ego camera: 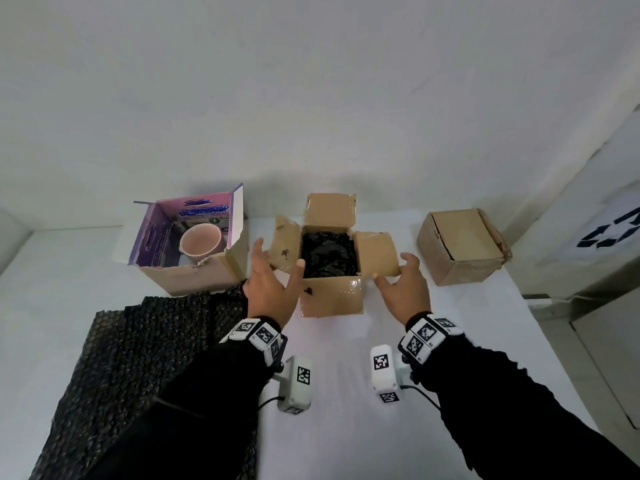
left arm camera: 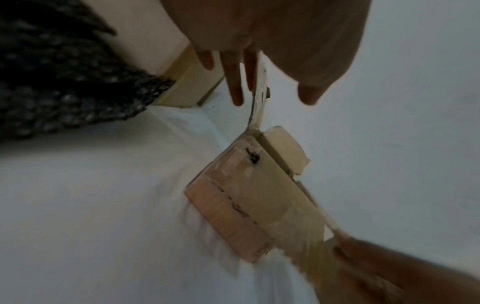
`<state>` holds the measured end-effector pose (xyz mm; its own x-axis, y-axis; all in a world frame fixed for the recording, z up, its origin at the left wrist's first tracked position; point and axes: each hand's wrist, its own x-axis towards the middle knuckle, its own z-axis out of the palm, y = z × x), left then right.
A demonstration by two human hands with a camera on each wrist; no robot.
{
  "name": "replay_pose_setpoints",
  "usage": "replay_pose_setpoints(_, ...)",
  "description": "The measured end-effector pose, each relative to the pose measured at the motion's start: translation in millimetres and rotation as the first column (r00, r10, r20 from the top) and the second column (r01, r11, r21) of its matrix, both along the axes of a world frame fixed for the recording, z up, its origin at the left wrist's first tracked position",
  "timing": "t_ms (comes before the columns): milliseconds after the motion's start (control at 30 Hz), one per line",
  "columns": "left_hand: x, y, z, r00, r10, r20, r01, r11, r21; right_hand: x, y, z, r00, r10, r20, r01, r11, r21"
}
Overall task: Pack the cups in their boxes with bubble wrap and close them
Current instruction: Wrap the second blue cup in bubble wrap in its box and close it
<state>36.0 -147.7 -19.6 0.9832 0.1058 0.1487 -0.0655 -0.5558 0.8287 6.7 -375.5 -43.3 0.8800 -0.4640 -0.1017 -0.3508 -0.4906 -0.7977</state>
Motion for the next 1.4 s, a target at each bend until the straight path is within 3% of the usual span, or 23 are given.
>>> replay_pose_setpoints(100,0,-3,-1,0.951,-0.278,0.138,0.274,0.961,0.045,-1,7,13,0.964,-0.012,0.267,0.011,1.0,0.003)
replay_pose_setpoints(167,3,-4,-6,0.898,-0.436,0.062,0.407,0.876,0.258,1,15,18,0.925,0.074,0.374,-0.081,0.997,0.004)
replay_pose_setpoints(200,4,-3,-9,0.877,-0.48,-0.004,0.438,0.797,0.415,3,19,18,0.911,0.129,0.392,-0.137,0.99,-0.008)
replay_pose_setpoints(300,9,7,-20,0.822,-0.564,-0.07,0.418,0.517,0.747,8,26,13,0.878,0.31,0.364,-0.274,0.95,-0.149)
replay_pose_setpoints(367,13,13,-26,0.799,-0.599,-0.062,0.401,0.453,0.797,10,26,6,0.862,0.419,0.286,-0.333,0.892,-0.305)
replay_pose_setpoints(433,17,15,-30,0.782,-0.622,-0.048,0.396,0.437,0.808,10,21,1,0.836,0.521,0.174,-0.396,0.791,-0.466)
replay_pose_setpoints(533,25,19,-33,0.752,-0.659,0.017,0.416,0.494,0.764,7,7,-7,0.772,0.635,0.021,-0.488,0.614,-0.621)
replay_pose_setpoints(633,30,24,-37,0.709,-0.691,0.141,0.442,0.592,0.674,10,-9,-14,0.724,0.69,-0.005,-0.535,0.556,-0.636)
replay_pose_setpoints(700,33,20,-33,0.734,-0.646,0.209,0.426,0.678,0.599,12,-15,-14,0.721,0.69,0.067,-0.535,0.615,-0.579)
replay_pose_setpoints(767,37,12,-25,0.803,-0.561,0.203,0.398,0.757,0.518,16,-13,-12,0.768,0.625,0.142,-0.512,0.731,-0.451)
replay_pose_setpoints(900,51,3,-22,0.928,-0.37,0.051,0.334,0.883,0.331,27,0,-7,0.877,0.427,0.222,-0.363,0.89,-0.276)
replay_pose_setpoints(1000,58,0,-24,0.941,-0.267,-0.208,0.321,0.897,0.303,35,2,-15,0.924,0.272,0.267,-0.243,0.96,-0.139)
replay_pose_setpoints(1067,63,-1,-22,0.92,-0.227,-0.319,0.321,0.904,0.283,44,3,-19,0.945,0.234,0.23,-0.23,0.972,-0.043)
replay_pose_setpoints(1200,72,3,-20,0.901,-0.236,-0.365,0.33,0.917,0.222,82,4,-13,0.971,0.236,0.03,-0.237,0.951,0.197)
replay_pose_setpoints(1333,74,5,-21,0.888,-0.231,-0.398,0.324,0.928,0.185,128,6,8,0.989,0.135,0.056,-0.146,0.893,0.425)
replay_pose_setpoints(1400,73,6,-22,0.889,-0.228,-0.396,0.313,0.935,0.165,144,6,24,0.986,0.162,0.045,-0.161,0.837,0.524)
